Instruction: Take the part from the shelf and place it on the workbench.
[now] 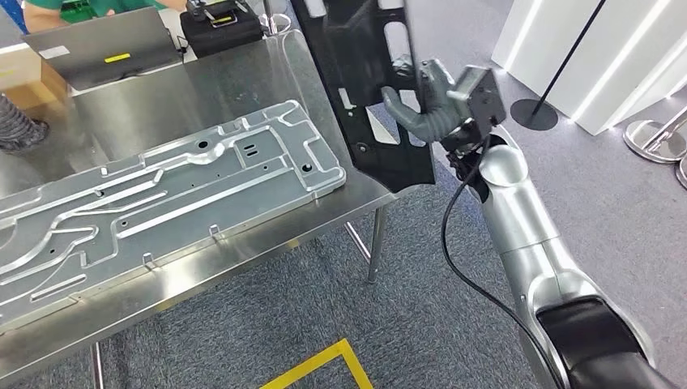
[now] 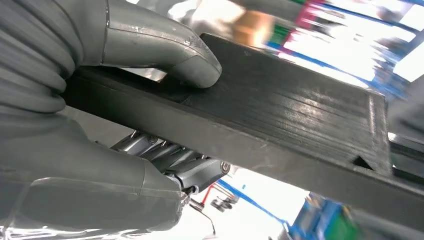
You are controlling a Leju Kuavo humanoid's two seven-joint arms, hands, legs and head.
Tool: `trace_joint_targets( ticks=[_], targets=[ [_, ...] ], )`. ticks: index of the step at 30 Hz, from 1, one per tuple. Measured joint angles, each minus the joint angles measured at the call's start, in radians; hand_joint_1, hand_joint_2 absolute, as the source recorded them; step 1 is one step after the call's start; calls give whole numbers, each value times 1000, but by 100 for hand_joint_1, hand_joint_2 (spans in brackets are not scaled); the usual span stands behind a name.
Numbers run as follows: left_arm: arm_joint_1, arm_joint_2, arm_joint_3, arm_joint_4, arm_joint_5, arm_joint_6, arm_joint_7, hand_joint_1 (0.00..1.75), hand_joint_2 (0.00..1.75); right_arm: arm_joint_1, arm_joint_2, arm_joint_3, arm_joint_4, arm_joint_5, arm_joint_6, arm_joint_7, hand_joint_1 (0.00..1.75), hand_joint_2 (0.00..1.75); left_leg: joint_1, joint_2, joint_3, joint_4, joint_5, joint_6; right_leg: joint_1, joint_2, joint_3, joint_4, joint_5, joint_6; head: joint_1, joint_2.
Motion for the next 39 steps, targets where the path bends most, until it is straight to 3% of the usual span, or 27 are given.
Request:
trace_joint_targets(
  ticks=[2, 3, 5, 7, 8, 9, 10, 12, 14, 17, 19, 21, 22, 23, 24, 26, 28, 32, 34, 36, 37, 38, 39],
  targets=[
    [-2, 0, -1, 0, -2, -5, -7, 0, 175, -88, -3, 84, 89, 74, -44, -7, 145, 175, 2, -5, 3, -14, 14, 11, 0, -6, -6, 14, -14, 8, 0, 0],
    [-4, -1, -2, 0, -5, -8, -10, 0, 175, -128, -1, 126, 132, 115, -74, -14, 145, 175, 3, -6, 6, -20, 19, 15, 2, -8, -21, 47, -36, 9, 0, 0],
    [-8, -1, -6, 0, -13, -15, -13, 0, 175, -197, 6, 213, 214, 208, -146, -25, 145, 175, 1, -8, 7, -21, 19, 22, 7, -10, -80, 171, -96, 7, 0, 0],
    [-14, -2, -15, 0, -23, -23, -14, 0, 175, -239, 15, 305, 290, 324, -235, -30, 145, 175, 0, -14, 7, -17, 16, 26, 11, -10, -132, 270, -119, 8, 0, 0],
    [-18, -2, -21, 0, -27, -27, -15, 0, 175, -251, 17, 351, 325, 381, -277, -30, 145, 175, -1, -18, 8, -14, 13, 26, 11, -10, -134, 267, -102, 7, 0, 0],
    [-22, -2, -27, 0, -31, -29, -17, 0, 175, -260, 18, 395, 356, 429, -313, -29, 145, 175, -1, -24, 10, -9, 10, 26, 12, -10, -117, 224, -69, 5, 0, 0],
    [-25, -3, -32, 0, -35, -31, -19, 0, 175, -268, 18, 434, 385, 467, -343, -27, 145, 175, -1, -30, 10, -4, 5, 24, 13, -9, -87, 155, -31, 1, 0, 0],
    [-31, -7, -43, 0, -40, -32, -23, 0, 175, -281, 20, 501, 438, 531, -396, -18, 145, 175, -3, -40, 5, 9, -4, 19, 17, -8, -35, 43, 11, -8, 0, 0],
    [-34, -10, -52, 0, -45, -34, -28, 0, 175, -288, 22, 560, 486, 587, -440, -8, 145, 175, -1, -45, -1, 15, -9, 11, 24, -11, -21, 13, 10, -14, 0, 0],
    [-37, -12, -63, 0, -50, -36, -33, 0, 175, -286, 19, 632, 544, 644, -475, 2, 145, 175, 2, -48, -4, 29, -23, -3, 19, -23, -7, -2, 10, -23, 0, 0],
    [-38, -13, -70, 0, -51, -39, -36, 0, 175, -280, 5, 667, 568, 666, -491, 7, 145, 175, 6, -39, -42, 108, -66, -17, 15, -36, 7, -12, 8, -29, 0, 0],
    [-36, -14, -74, 0, -50, -42, -39, 0, 175, -269, -18, 697, 589, 686, -506, 13, 145, 175, 16, -34, -111, 236, -115, -30, 14, -49, 15, -13, 2, -31, 0, 0],
    [-36, -14, -76, 0, -50, -44, -40, 0, 175, -261, -30, 711, 597, 697, -511, 15, 145, 175, 22, -32, -136, 277, -122, -36, 13, -54, 19, -13, -1, -29, 0, 0],
    [-35, -14, -76, 0, -49, -45, -41, 0, 175, -251, -42, 723, 604, 707, -514, 17, 145, 175, 28, -31, -145, 283, -110, -41, 11, -59, 23, -12, -5, -25, 0, 0],
    [-34, -14, -77, 0, -48, -45, -41, 0, 175, -242, -52, 734, 609, 717, -516, 18, 145, 175, 33, -29, -134, 248, -80, -46, 8, -63, 26, -11, -9, -20, 0, 0],
    [-33, -15, -77, 0, -46, -46, -39, 0, 175, -232, -69, 752, 617, 735, -518, 20, 145, 175, 41, -25, -77, 115, -10, -56, 2, -67, 31, -4, -19, -6, 0, 0],
    [-30, -16, -77, 1, -43, -47, -36, 0, 175, -230, -84, 766, 622, 750, -520, 20, 145, 175, 39, -31, -44, 33, 20, -48, 3, -69, 31, 3, -24, 9, 0, 0],
    [-24, -16, -77, 2, -33, -46, -32, 0, 175, -226, -92, 782, 634, 774, -518, 22, 145, 175, 32, -42, -40, 19, 23, -10, -5, -69, 28, 2, -31, 31, 0, 0],
    [-25, -16, -76, 2, -30, -43, -34, 0, 175, -226, -87, 787, 640, 781, -517, 26, 145, 175, 31, -45, -34, 12, 25, 4, -7, -52, -3, 72, -73, 30, 0, 0],
    [-27, -16, -76, 2, -28, -40, -38, 0, 175, -224, -76, 790, 651, 786, -514, 34, 145, 175, 24, -47, -31, 12, 23, 13, -3, -34, -69, 210, -129, 23, 0, 0],
    [-27, -16, -75, 2, -28, -38, -40, 0, 175, -223, -70, 791, 657, 789, -513, 38, 145, 175, 21, -49, -30, 12, 22, 17, 0, -30, -97, 266, -143, 21, 0, 0],
    [-26, -16, -75, 2, -27, -37, -42, 0, 175, -222, -66, 791, 661, 791, -511, 42, 145, 175, 17, -52, -27, 13, 21, 20, 2, -28, -110, 287, -138, 17, 0, 0],
    [-26, -16, -75, 2, -27, -36, -45, 0, 175, -222, -63, 791, 665, 793, -510, 45, 109, 131, 13, -56, -24, 13, 20, 21, 5, -27, -102, 268, -116, 12, 0, 0]
  ],
)
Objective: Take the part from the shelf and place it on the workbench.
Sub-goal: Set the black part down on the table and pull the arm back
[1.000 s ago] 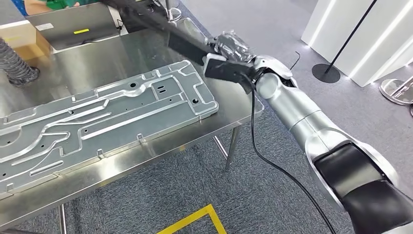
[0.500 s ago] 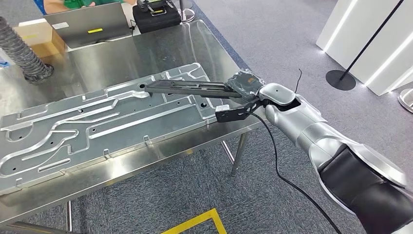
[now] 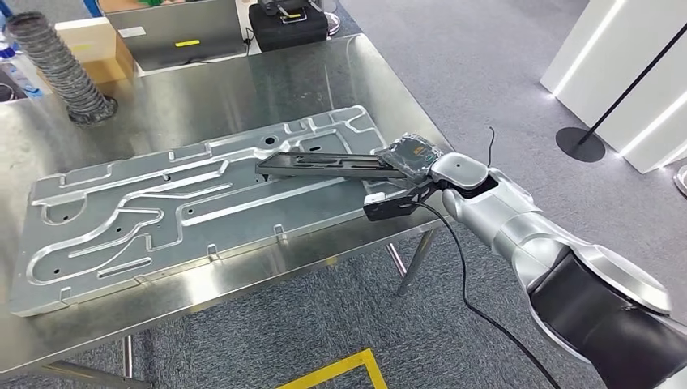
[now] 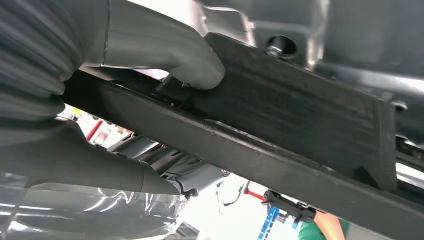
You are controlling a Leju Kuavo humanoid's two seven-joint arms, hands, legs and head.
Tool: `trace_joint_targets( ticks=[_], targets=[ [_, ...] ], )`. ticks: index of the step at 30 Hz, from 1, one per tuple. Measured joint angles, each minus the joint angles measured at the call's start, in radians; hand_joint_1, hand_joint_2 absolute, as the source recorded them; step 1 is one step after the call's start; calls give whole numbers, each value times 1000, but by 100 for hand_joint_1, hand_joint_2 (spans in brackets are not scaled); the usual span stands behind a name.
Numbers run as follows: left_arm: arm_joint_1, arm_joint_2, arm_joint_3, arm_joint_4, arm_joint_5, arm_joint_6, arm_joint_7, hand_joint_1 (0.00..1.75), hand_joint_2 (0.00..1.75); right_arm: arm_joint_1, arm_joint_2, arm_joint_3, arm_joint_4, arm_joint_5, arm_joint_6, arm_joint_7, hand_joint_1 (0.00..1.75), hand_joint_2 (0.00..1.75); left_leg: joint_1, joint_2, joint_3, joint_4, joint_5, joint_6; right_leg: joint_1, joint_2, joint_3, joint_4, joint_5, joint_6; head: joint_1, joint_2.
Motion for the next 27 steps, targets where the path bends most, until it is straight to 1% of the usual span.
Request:
trace_joint_targets(
  ticks=[1, 2, 3, 4, 5, 6, 7, 8, 9, 10, 12, 13, 14, 15, 16, 17, 18, 19, 20, 21, 23, 24, 25, 26, 27],
  targets=[
    [0, 0, 0, 0, 0, 1, -2, 0, 175, -2, 1, 0, 2, 1, 1, 2, 72, 87, -3, -4, 4, 1, -2, 1, 3, 0, 26, -56, 36, -7, 0, 0],
    [-1, 0, 0, 0, 0, 2, -5, 0, 175, -4, 2, 0, 4, 2, 3, 4, 36, 44, -5, -7, 6, 2, -4, 0, 7, 0, 60, -126, 67, -16, 0, 0],
    [-1, -1, 0, 0, 0, 4, -6, 0, 175, -8, 3, -1, 6, 3, 5, 6, 0, 0, -8, -9, 7, 4, -5, -1, 12, -2, 91, -190, 88, -22, 0, 0],
    [-1, -1, 0, 0, 0, 7, -7, 0, 175, -11, 4, -1, 7, 3, 7, 7, 0, 0, -9, -11, 5, 5, -6, -4, 17, -3, 112, -233, 98, -26, 0, 0],
    [-1, -2, 0, 0, 0, 10, -7, 0, 175, -14, 5, -1, 9, 3, 9, 8, 0, 0, -9, -12, 3, 5, -6, -8, 21, -5, 121, -253, 97, -28, 0, 0],
    [0, -2, 1, 0, 0, 14, -6, 0, 131, -16, 5, -2, 10, 2, 10, 8, 0, 0, -9, -12, 1, 4, -5, -12, 23, -5, 123, -259, 96, -28, 0, 0],
    [1, -2, 1, 0, 1, 16, -5, 0, 87, -17, 6, -2, 11, 2, 11, 8, 0, 0, -8, -12, 1, 3, -6, -17, 21, -7, 125, -263, 98, -29, 0, 0],
    [2, -2, 1, 0, 3, 17, -3, 0, 44, -18, 6, -3, 12, 2, 12, 8, 0, 0, -9, -10, -1, 8, -10, -23, 18, -9, 128, -269, 101, -32, 0, 0],
    [2, -2, 1, 0, 6, 17, 0, 0, 0, -19, 6, -4, 12, 1, 14, 8, 0, 0, -8, -5, -9, 29, -25, -29, 15, -13, 132, -275, 103, -35, 0, 0],
    [2, -1, 2, 0, 10, 16, 6, 0, 0, -20, 4, -6, 13, 1, 17, 7, 0, 0, -7, 3, -27, 69, -49, -37, 12, -17, 136, -280, 105, -38, 0, 0],
    [2, -1, 5, 0, 19, 13, 24, 0, 0, -22, 0, -8, 15, 0, 25, 4, 0, 0, -1, 18, -87, 195, -112, -49, 13, -24, 138, -282, 105, -41, 0, 0],
    [4, -1, 7, 0, 23, 11, 32, 0, 0, -21, -4, -9, 16, 0, 27, 2, 0, 0, 3, 22, -116, 252, -132, -54, 13, -26, 138, -281, 104, -40, 0, 0],
    [5, -1, 10, 0, 26, 10, 37, 0, 0, -21, -6, -9, 17, 0, 28, 1, 0, 0, 6, 23, -130, 280, -134, -58, 12, -29, 138, -281, 104, -40, 0, 0],
    [6, -1, 13, 0, 27, 10, 40, 0, 0, -20, -7, -10, 18, 0, 29, 0, 0, 0, 10, 24, -126, 268, -118, -62, 11, -30, 139, -280, 103, -38, 0, 0],
    [6, -1, 15, 0, 28, 10, 42, 0, 0, -19, -8, -10, 19, 0, 29, 0, 0, 0, 14, 25, -101, 218, -86, -65, 9, -31, 139, -278, 101, -35, 0, 0],
    [6, 0, 17, 0, 28, 10, 44, 0, 0, -20, -8, -12, 20, 0, 29, -1, 0, 0, 18, 25, -65, 145, -52, -66, 7, -31, 140, -275, 98, -30, 0, 0],
    [5, 0, 19, 0, 28, 10, 46, 0, 0, -20, -8, -14, 21, -1, 29, -2, 0, 0, 18, 23, -33, 81, -28, -65, 7, -30, 140, -271, 95, -24, 0, 0],
    [5, 0, 21, 0, 28, 11, 48, 0, 0, -20, -9, -16, 21, -1, 29, -2, 0, 0, 17, 20, -11, 34, -14, -59, 7, -29, 139, -268, 94, -17, 0, 0],
    [5, 0, 22, 0, 29, 12, 49, 0, 0, -20, -9, -18, 21, -1, 30, -3, 0, 0, 15, 18, -1, 13, -10, -51, 8, -29, 139, -267, 93, -10, 0, 0],
    [6, 0, 24, 0, 31, 13, 50, 0, 0, -21, -9, -19, 21, -1, 32, -4, 0, 0, 11, 15, -1, 11, -11, -41, 8, -28, 139, -269, 95, -3, 0, 0],
    [6, 1, 26, 0, 34, 15, 50, 0, 0, -21, -10, -24, 22, -1, 37, -7, 0, 0, 9, 14, -1, 5, -5, -24, 4, -30, 138, -273, 95, 10, 0, 0],
    [6, 1, 26, 0, 35, 16, 50, 0, 0, -21, -9, -26, 22, -1, 39, -7, 0, 0, 10, 13, 0, 2, -1, -17, 2, -29, 134, -264, 86, 14, 0, 0],
    [5, 1, 27, 0, 36, 17, 51, 0, 0, -21, -6, -30, 23, -2, 39, -8, 0, 0, 10, 12, 2, -2, 1, -11, 1, -26, 121, -235, 66, 16, 0, 0],
    [5, 1, 29, 0, 39, 17, 53, 0, 0, -21, -1, -32, 24, -2, 40, -8, 0, 0, 10, 12, 2, -3, 4, -7, 2, -21, 98, -184, 36, 14, 0, 0],
    [5, 1, 32, 0, 43, 16, 56, 0, 0, -21, 5, -34, 26, -3, 40, -8, 0, 0, 8, 12, 2, -3, 6, -4, 3, -14, 68, -114, 2, 12, 0, 0]
  ],
)
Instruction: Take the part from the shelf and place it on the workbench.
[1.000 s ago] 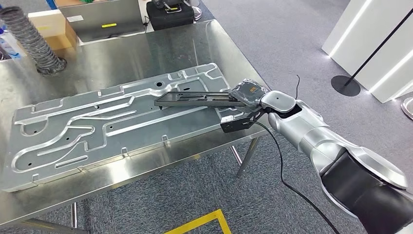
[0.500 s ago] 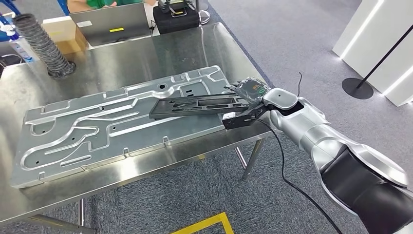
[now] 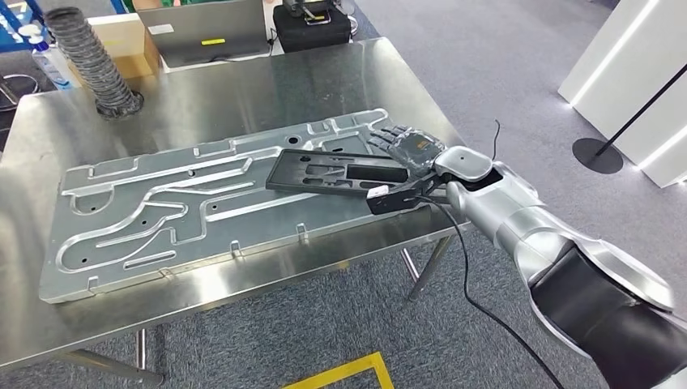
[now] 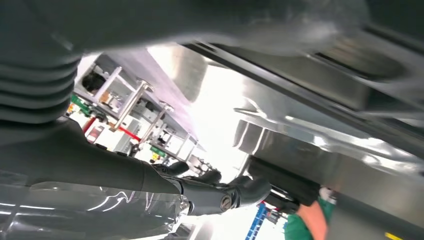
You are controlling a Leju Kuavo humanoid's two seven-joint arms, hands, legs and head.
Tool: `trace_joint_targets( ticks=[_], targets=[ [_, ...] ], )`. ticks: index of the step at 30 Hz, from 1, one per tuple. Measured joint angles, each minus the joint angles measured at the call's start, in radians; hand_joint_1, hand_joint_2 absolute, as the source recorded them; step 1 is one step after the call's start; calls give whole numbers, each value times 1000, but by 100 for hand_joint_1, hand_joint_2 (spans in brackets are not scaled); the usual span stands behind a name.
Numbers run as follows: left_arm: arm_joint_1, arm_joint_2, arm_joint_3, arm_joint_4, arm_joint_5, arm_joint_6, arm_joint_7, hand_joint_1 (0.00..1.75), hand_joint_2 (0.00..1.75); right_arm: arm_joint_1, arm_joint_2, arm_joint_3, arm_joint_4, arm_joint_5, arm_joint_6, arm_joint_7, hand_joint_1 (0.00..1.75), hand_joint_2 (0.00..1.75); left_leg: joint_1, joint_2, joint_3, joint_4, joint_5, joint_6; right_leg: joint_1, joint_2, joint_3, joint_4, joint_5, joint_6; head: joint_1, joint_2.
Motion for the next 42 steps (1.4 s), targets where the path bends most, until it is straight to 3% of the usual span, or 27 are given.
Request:
trace_joint_targets(
  ticks=[2, 3, 4, 7, 9, 11, 13, 16, 18, 19, 21, 23, 26, 27, 29, 31, 32, 33, 34, 36, 38, 39, 42],
  targets=[
    [2, 0, 7, 0, 8, -3, 10, 0, 0, 3, 14, -2, 6, -2, 1, -1, 0, 0, -6, 0, -1, 2, 3, 4, 2, 10, -49, 110, -37, -5, 0, 0],
    [3, 0, 11, 0, 10, -5, 15, 0, 0, 5, 20, -4, 9, -3, 1, -1, 0, 0, -9, -2, -2, 2, 3, 5, 3, 12, -50, 116, -29, -9, 0, 0],
    [4, 0, 14, 0, 11, -6, 18, 0, 0, 5, 27, -7, 11, -4, 0, 0, 0, 0, -12, -3, -2, 3, 4, 5, 6, 12, -32, 81, -2, -16, 0, 0],
    [4, 0, 18, 0, 13, -10, 25, 0, 0, -1, 48, -23, 16, -9, -3, 5, 0, 0, -19, -4, -5, 7, 5, 3, 23, 9, 58, -102, 78, -41, 0, 0],
    [5, -1, 19, 0, 12, -11, 28, 0, 0, -6, 60, -33, 18, -11, -4, 8, 0, 0, -20, -1, -12, 8, 9, -3, 31, 9, 73, -144, 86, -47, 0, 0],
    [5, 0, 20, 0, 9, -13, 30, 0, 0, -7, 65, -40, 20, -11, -4, 8, 0, 0, -18, 2, -16, 8, 12, -13, 28, 9, 72, -155, 97, -48, 0, 0],
    [5, 0, 20, 0, 7, -15, 32, 0, 0, -7, 65, -46, 22, -11, -4, 8, 0, 0, -18, 5, -29, 43, -26, -25, 21, 5, 69, -168, 113, -54, 0, 0],
    [3, 0, 19, 0, 6, -18, 32, 0, 0, -8, 57, -51, 24, -11, -4, 9, 0, 0, -6, 9, -82, 214, -147, -46, 18, -2, 50, -172, 133, -57, 0, 0],
    [2, 1, 20, 0, 6, -19, 33, 0, 0, -8, 46, -53, 25, -11, -3, 10, 0, 0, 4, 11, -84, 274, -177, -56, 17, -4, 32, -171, 148, -52, 0, 0],
    [1, 1, 20, 0, 6, -19, 34, 0, 0, -9, 42, -54, 25, -11, -3, 11, 0, 0, 9, 12, -57, 248, -167, -60, 15, -4, 23, -169, 155, -47, 0, 0],
    [-3, 1, 20, 0, 6, -19, 34, 0, 0, -15, 39, -60, 25, -11, -2, 16, 0, 0, 19, 10, 33, 118, -132, -67, 11, -4, 4, -163, 168, -36, 0, 0],
    [-7, 1, 20, 0, 6, -19, 34, 0, 0, -28, 38, -66, 26, -11, 0, 23, 0, 0, 19, 3, 82, 26, -106, -56, 8, -1, -11, -156, 182, -21, 0, 0],
    [-5, 2, 20, 0, 8, -20, 34, 0, 0, -36, 39, -69, 29, -11, 7, 36, 0, 0, 6, 0, 72, 14, -78, -23, 0, 1, -20, -165, 206, 2, 0, 0],
    [-4, 3, 20, 0, 8, -19, 34, 0, 0, -36, 41, -71, 31, -11, 9, 42, 0, 0, 4, 2, 65, 12, -67, -14, -3, 2, -27, -161, 197, 7, 0, 0],
    [-5, 4, 21, 0, 8, -19, 33, 0, 0, -40, 49, -77, 37, -11, 10, 57, 0, 0, 2, 5, 45, 9, -42, 2, -5, 5, -56, -94, 122, 9, 0, 0],
    [-6, 4, 21, 0, 6, -20, 31, 0, 0, -49, 61, -87, 44, -12, 9, 70, 0, 0, -3, 9, 17, 10, -21, 10, -2, 10, -92, 42, 18, 5, 0, 0],
    [-6, 4, 21, 0, 5, -21, 31, 0, 0, -54, 67, -91, 47, -12, 9, 76, 0, 0, -6, 10, 4, 10, -11, 12, 0, 12, -100, 101, -10, 3, 0, 0],
    [-6, 4, 21, 0, 4, -22, 31, 0, 0, -58, 73, -95, 50, -12, 9, 80, 0, 0, -9, 12, -9, 10, -2, 14, 3, 13, -94, 135, -18, 0, 0, 0],
    [-7, 4, 21, 0, 3, -24, 31, 0, 0, -63, 78, -99, 53, -13, 9, 82, 0, 0, -12, 14, -21, 11, 8, 14, 6, 14, -70, 132, -6, -5, 0, 0],
    [-9, 3, 21, 0, 2, -26, 31, 0, 0, -77, 85, -111, 57, -14, 10, 83, 0, 0, -16, 16, -42, 11, 27, 13, 18, 13, 25, 29, 30, -22, 0, 0],
    [-13, 0, 20, 0, 0, -27, 31, 0, 0, -101, 90, -123, 57, -15, 10, 83, 0, 0, -18, 20, -56, 10, 45, 7, 32, 10, 117, -104, 33, -38, 0, 0],
    [-15, -1, 20, 0, -2, -27, 31, 0, 0, -112, 91, -130, 57, -16, 10, 83, 0, 0, -17, 22, -59, 7, 53, 3, 38, 10, 139, -142, 29, -43, 0, 0],
    [-19, -1, 20, 0, -7, -27, 25, 0, 0, -129, 93, -147, 60, -15, 10, 83, 0, 0, -15, 25, -63, -4, 68, -13, 38, 11, 140, -176, 50, -52, 0, 0]
  ],
)
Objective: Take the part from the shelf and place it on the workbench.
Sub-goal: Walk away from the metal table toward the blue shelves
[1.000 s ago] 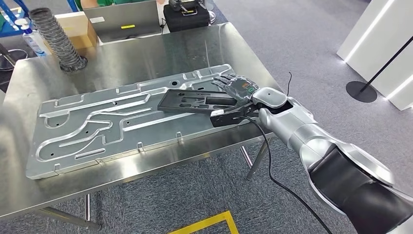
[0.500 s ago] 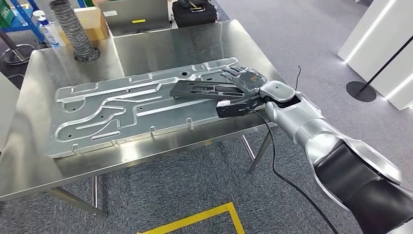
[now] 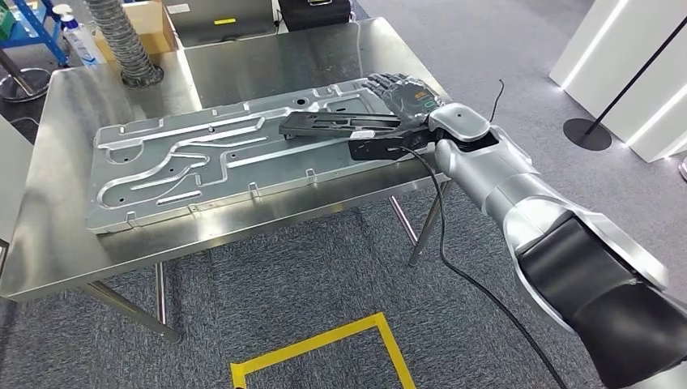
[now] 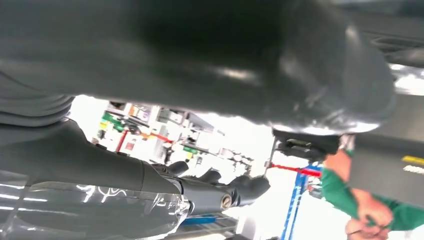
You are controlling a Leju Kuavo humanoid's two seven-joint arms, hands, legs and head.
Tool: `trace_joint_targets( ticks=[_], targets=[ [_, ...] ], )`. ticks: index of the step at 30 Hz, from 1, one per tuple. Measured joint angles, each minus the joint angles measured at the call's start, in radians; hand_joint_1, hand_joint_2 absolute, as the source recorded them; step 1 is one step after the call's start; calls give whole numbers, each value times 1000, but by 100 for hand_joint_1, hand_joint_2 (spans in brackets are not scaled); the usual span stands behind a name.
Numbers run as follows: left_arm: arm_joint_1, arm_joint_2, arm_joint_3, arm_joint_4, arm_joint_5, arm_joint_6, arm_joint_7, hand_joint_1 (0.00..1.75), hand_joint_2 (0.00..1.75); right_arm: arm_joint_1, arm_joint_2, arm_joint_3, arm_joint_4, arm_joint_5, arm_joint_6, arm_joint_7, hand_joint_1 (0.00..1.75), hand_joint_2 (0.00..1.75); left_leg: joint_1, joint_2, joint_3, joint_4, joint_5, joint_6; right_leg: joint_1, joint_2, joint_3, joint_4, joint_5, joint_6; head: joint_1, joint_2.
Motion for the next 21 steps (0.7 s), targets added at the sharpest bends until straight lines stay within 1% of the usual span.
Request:
trace_joint_targets(
  ticks=[1, 2, 3, 4, 5, 6, 7, 8, 9, 10, 11, 12, 13, 14, 15, 16, 17, 18, 19, 20, 21],
  targets=[
    [0, 0, 0, 0, -1, 0, -3, 0, 0, -2, 0, -3, 1, 1, -1, -1, 0, 0, -1, 0, -5, 10, -15, -7, -4, -1, -3, -8, 11, -5, 0, 0],
    [0, 0, -1, 0, -1, 0, -4, 0, 0, -3, 0, -5, 1, 3, -4, -2, 0, 0, 0, -1, -16, 41, -49, -14, -8, -2, -8, -15, 22, -8, 0, 0],
    [-1, 0, -1, 0, -1, 0, -6, 0, 0, -4, -2, -6, 1, 4, -8, -4, 0, 0, 3, -2, -32, 92, -94, -20, -9, -3, -15, -17, 32, -10, 0, 0],
    [-1, 0, -1, 0, -1, 0, -7, 0, 0, -3, -5, -8, 2, 5, -12, -6, 0, 0, 7, -1, -51, 158, -139, -27, -10, -3, -25, -17, 40, -12, 0, 0],
    [-1, 0, -1, 0, -1, 0, -7, 0, 0, -2, -9, -9, 2, 7, -18, -6, 0, 0, 10, -1, -67, 222, -170, -32, -11, -3, -36, -16, 48, -11, 0, 0],
    [-1, 0, -1, 0, 0, 1, -8, 0, 0, 0, -14, -10, 2, 11, -23, -6, 0, 0, 14, -1, -72, 263, -180, -36, -12, -3, -47, -15, 56, -9, 0, 0],
    [-1, 0, -1, 0, 0, 2, -8, 0, 0, 3, -19, -10, 2, 16, -28, -5, 0, 0, 16, -1, -61, 271, -171, -40, -14, -5, -57, -13, 62, -7, 0, 0],
    [-1, 0, -1, 0, 1, 3, -8, 0, 0, 6, -24, -10, 2, 22, -35, -4, 0, 0, 19, 1, -29, 238, -151, -42, -16, -7, -65, -11, 67, -4, 0, 0],
    [-2, 0, -1, 0, 2, 4, -8, 0, 0, 8, -29, -10, 1, 27, -42, -3, 0, 0, 20, 7, 19, 173, -130, -42, -18, -11, -71, -8, 70, -1, 0, 0],
    [-4, 0, -1, 0, 5, 6, -8, 0, 0, 9, -35, -11, 0, 32, -50, -2, 0, 0, 17, 18, 68, 99, -119, -41, -18, -16, -76, -5, 73, 2, 0, 0],
    [-6, 1, -1, 0, 7, 7, -9, 0, 0, 10, -43, -12, 0, 35, -56, -1, 0, 0, 13, 26, 104, 40, -112, -35, -18, -21, -79, -3, 75, 7, 0, 0],
    [-7, 1, -1, 0, 9, 8, -9, 0, 0, 10, -49, -13, -1, 38, -60, -1, 0, 0, 8, 32, 122, 4, -111, -27, -17, -29, -81, -2, 78, 13, 0, 0],
    [-9, 1, -1, 0, 11, 8, -9, 0, 0, 10, -54, -13, -1, 39, -62, 0, 0, 0, 4, 31, 124, -9, -111, -18, -18, -35, -83, -2, 82, 20, 0, 0],
    [-9, 2, -1, 0, 11, 9, -9, 0, 0, 10, -56, -14, -1, 41, -62, 0, 0, 0, 4, 23, 119, -13, -105, -7, -18, -43, -83, -3, 85, 26, 0, 0],
    [-8, 2, -1, 0, 12, 9, -9, 0, 0, 10, -57, -14, -1, 41, -62, 1, 0, 0, 5, 16, 119, -19, -99, 0, -20, -47, -85, -1, 83, 30, 0, 0],
    [-7, 3, 0, 0, 12, 10, -8, 0, 0, 10, -57, -16, -2, 42, -62, 3, 0, 0, 7, 9, 119, -25, -92, 8, -21, -42, -91, 11, 71, 34, 0, 0],
    [-7, 3, 0, 0, 12, 11, -8, 0, 0, 10, -55, -17, -2, 43, -62, 5, 0, 0, 9, 2, 118, -31, -85, 15, -23, -33, -105, 43, 46, 37, 0, 0],
    [-8, 3, 0, 0, 12, 11, -8, 0, 0, 10, -51, -19, -1, 43, -62, 7, 0, 0, 10, -4, 116, -34, -79, 20, -25, -19, -128, 96, 12, 40, 0, 0],
    [-8, 3, 0, 0, 12, 11, -8, 0, 0, 12, -46, -21, 0, 44, -62, 8, 0, 0, 9, -11, 112, -34, -75, 22, -26, -7, -157, 166, -24, 42, 0, 0],
    [-7, 3, 0, 0, 12, 11, -8, 0, 0, 15, -38, -22, 2, 44, -62, 9, 0, 0, 9, -18, 107, -34, -72, 23, -27, 0, -184, 234, -51, 43, 0, 0],
    [-6, 3, 0, 0, 12, 11, -8, 0, 0, 18, -32, -23, 4, 44, -62, 11, 0, 0, 9, -27, 104, -32, -70, 23, -28, 2, -201, 277, -62, 44, 0, 0]
  ],
)
